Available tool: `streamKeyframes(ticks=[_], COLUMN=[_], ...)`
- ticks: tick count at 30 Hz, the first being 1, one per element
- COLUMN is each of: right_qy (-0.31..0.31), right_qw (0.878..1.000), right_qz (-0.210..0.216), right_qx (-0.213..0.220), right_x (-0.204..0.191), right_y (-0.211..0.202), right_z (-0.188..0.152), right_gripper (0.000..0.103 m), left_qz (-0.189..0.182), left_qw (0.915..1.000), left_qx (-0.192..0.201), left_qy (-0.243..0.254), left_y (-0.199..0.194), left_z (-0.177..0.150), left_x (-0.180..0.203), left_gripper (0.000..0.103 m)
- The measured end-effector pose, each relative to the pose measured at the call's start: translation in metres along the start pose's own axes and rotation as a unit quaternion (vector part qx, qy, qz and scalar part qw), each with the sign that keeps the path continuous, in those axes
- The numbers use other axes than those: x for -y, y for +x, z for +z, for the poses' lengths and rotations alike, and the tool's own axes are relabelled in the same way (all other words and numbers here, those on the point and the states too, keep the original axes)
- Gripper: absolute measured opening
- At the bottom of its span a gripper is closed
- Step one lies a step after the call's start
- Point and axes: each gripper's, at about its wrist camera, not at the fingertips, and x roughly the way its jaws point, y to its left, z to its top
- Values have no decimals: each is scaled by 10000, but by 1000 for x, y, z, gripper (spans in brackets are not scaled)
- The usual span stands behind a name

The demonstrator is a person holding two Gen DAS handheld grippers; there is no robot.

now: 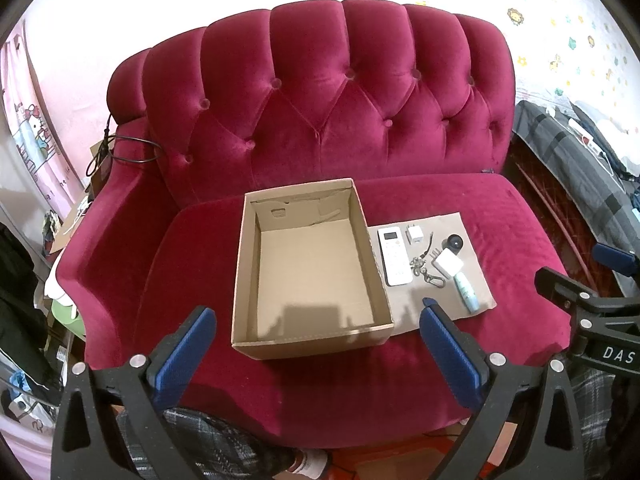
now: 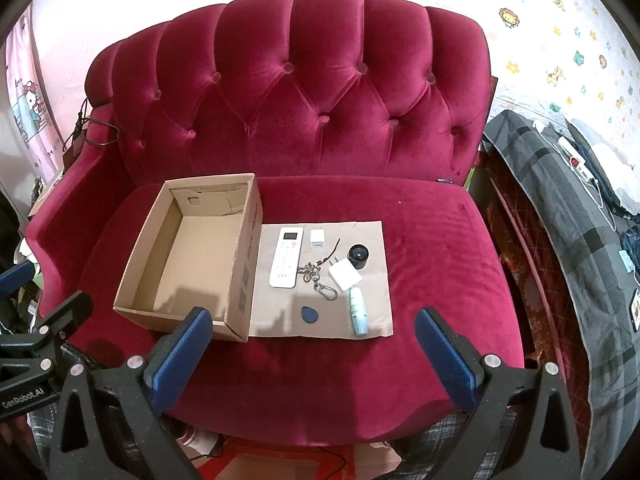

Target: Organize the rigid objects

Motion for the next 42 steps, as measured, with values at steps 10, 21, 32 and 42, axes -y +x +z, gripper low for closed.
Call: streamKeyframes(ticks=[10, 21, 32, 42], right_qy=[-3, -4, -9, 10], right_qw=[10000, 10000, 10000, 10000], right_qz=[-2, 0, -5, -3], right_qx=[9, 19, 12, 19], right_x=[0, -1, -1, 0], right_y=[0, 1, 1, 3], right_z=[0, 1, 0, 1], right_gripper=[103, 103, 103, 103], left_qz=[-13, -6, 0, -2], left_qw=[10000, 10000, 10000, 10000], left_qx=[1, 5, 10, 2], left_qy=[-6, 7, 15, 17], left_y=[0, -1, 0, 1], left_z=[1, 4, 4, 4], left_x=[-3, -5, -5, -4], left_gripper=[103, 103, 103, 103])
